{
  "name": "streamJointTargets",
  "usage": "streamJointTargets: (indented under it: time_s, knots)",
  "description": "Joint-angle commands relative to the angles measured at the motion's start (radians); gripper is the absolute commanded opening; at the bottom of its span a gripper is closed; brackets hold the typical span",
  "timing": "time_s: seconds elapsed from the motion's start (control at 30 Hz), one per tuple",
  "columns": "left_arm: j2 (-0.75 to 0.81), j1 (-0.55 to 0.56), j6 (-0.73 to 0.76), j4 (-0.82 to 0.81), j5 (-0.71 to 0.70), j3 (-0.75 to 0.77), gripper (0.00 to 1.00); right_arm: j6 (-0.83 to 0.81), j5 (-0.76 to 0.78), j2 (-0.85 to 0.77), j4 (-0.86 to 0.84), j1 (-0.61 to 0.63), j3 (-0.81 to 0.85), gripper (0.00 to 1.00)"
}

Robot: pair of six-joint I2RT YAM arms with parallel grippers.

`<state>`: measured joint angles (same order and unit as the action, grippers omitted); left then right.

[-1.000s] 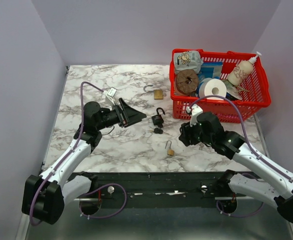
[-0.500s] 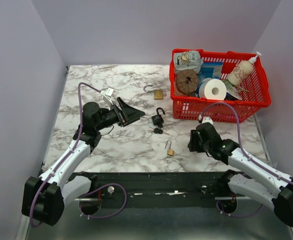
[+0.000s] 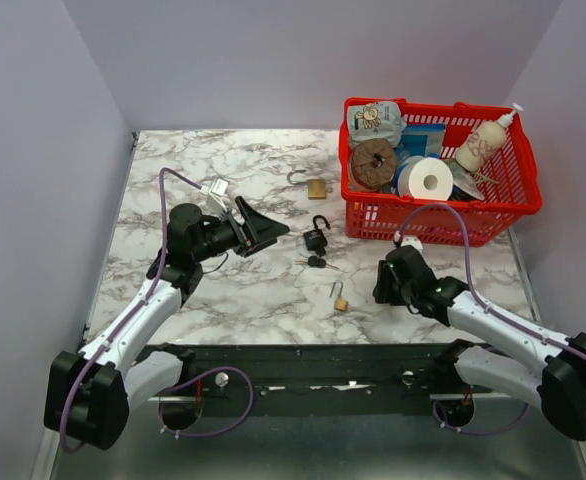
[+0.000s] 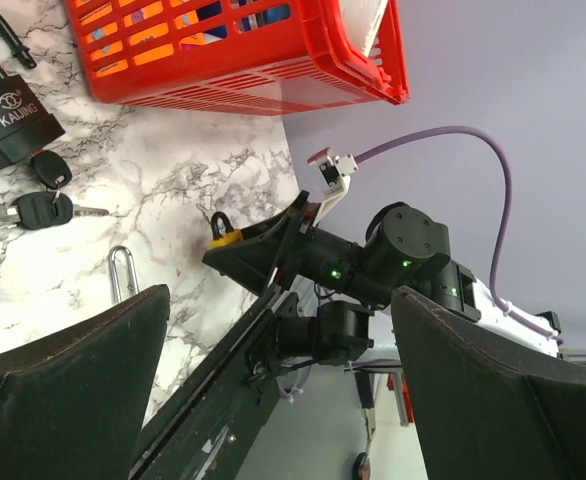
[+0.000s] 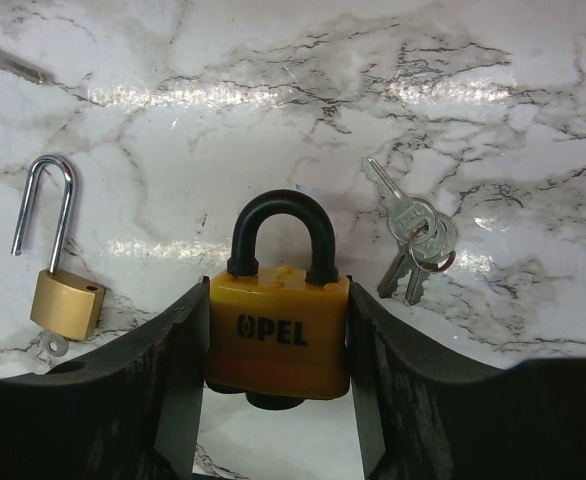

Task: Lock with the key
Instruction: Place the lock at the center of the board.

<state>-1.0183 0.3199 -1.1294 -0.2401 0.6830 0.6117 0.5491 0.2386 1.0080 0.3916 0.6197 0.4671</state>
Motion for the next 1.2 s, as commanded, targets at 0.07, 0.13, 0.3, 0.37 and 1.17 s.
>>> streamJointTargets:
  time_s: [0.07,0.13,0.3,0.37,1.17]
  knots:
    - [-0.022,-0.008,0.002,0.016,-0.023,-0.003,0.99,0.012,0.001,0.056,-0.068,-0.006,0.022,0.01]
    - [-0.026,-0.008,-0.006,0.009,-0.022,-0.007,0.99,0.012,-0.004,0.076,-0.068,-0.006,0.03,0.01]
    - [-0.042,-0.019,-0.007,0.002,-0.017,-0.009,0.99,0.008,-0.016,0.138,-0.091,-0.005,0.056,0.01]
    - [-0.046,-0.024,0.002,0.01,-0.016,-0.01,0.99,0.003,-0.012,0.158,-0.1,-0.006,0.073,0.01]
    - [-0.029,-0.061,0.135,0.202,-0.042,0.02,0.99,0.009,-0.022,0.144,-0.119,-0.006,0.077,0.77]
